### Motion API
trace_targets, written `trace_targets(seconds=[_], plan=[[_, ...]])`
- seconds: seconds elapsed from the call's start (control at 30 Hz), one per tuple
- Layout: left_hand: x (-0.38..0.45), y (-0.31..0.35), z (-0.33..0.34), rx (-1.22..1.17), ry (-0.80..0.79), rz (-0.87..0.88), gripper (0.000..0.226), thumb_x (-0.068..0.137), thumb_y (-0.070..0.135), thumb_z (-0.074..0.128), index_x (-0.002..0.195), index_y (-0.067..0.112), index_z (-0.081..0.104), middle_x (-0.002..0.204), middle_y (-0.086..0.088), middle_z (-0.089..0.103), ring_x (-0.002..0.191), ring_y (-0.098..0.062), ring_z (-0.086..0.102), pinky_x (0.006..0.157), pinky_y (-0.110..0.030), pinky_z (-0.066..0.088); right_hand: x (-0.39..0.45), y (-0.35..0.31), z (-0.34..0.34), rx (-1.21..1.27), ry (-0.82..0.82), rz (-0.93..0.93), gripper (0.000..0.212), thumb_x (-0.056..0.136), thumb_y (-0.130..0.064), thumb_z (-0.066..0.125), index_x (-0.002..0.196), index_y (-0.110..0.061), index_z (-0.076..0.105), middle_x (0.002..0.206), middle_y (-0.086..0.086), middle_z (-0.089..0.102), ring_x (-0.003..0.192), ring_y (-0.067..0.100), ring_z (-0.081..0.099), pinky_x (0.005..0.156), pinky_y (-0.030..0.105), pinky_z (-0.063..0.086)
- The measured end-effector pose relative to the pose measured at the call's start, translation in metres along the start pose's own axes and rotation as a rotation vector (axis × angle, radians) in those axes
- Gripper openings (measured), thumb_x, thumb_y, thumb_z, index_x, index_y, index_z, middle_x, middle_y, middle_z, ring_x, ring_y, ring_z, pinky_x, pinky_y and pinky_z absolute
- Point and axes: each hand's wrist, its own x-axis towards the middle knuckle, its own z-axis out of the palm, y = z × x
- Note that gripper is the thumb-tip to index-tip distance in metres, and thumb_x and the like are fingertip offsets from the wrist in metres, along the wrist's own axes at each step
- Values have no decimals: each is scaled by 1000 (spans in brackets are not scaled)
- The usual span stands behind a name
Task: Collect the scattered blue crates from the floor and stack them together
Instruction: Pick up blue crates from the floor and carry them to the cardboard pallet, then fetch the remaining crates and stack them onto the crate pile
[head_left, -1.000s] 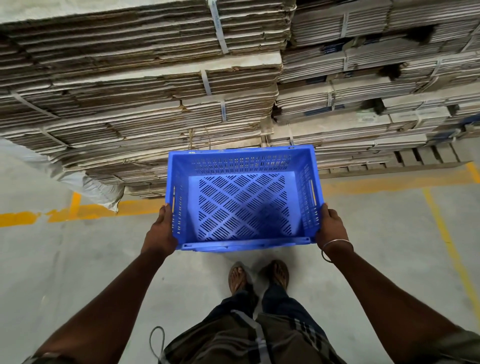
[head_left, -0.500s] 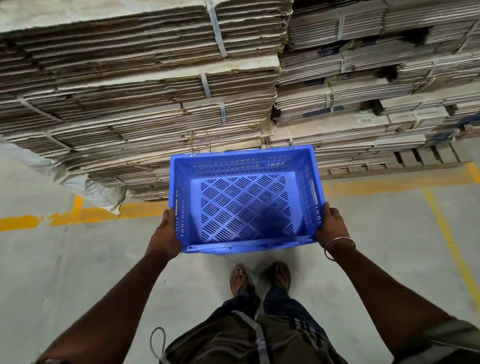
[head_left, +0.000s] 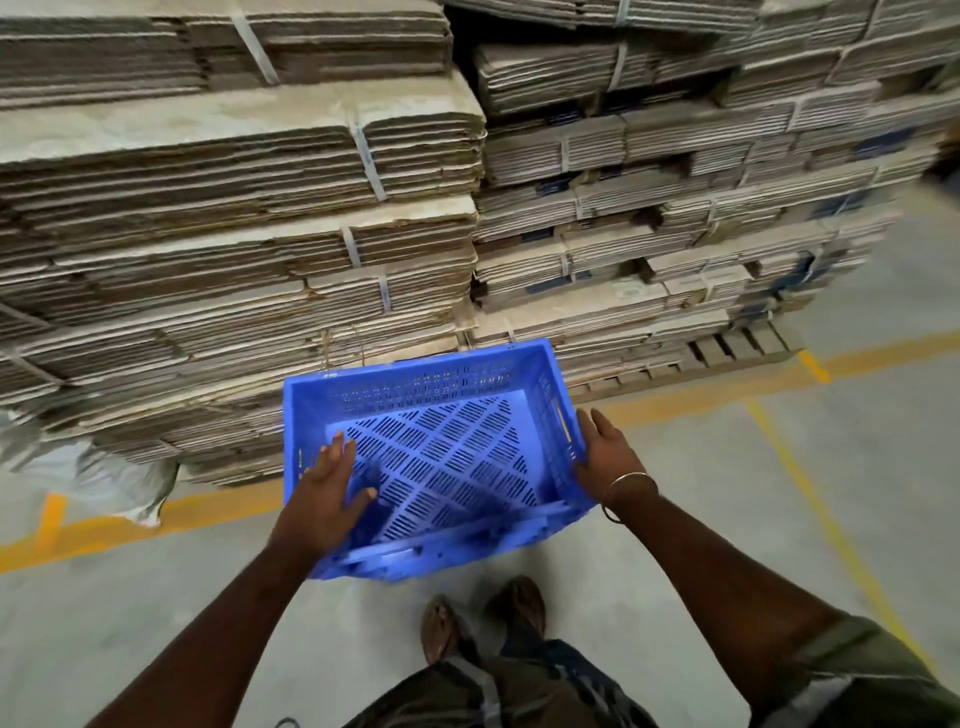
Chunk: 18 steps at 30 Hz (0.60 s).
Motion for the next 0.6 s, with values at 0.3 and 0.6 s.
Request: trace_targets(seconds=[0.3,0.6], plan=[[56,43,-12,38,-140,178,104,80,81,23,156,10,22,163,-8,10,151,-33,12,121,-46,20,-44,45,-34,6,40,158,88,81,-28,66,154,-19,19,157,11,30,142,30,31,113,41,35],[76,153,-3,35,-268,327,95,85,76,40,158,20,15,165,2,2,153,-17,-1,123,-38,10,-105,118,-91,52,53,329,83,87,-32,65,155,-18,20,146,16,44,132,33,44,106,37,39]])
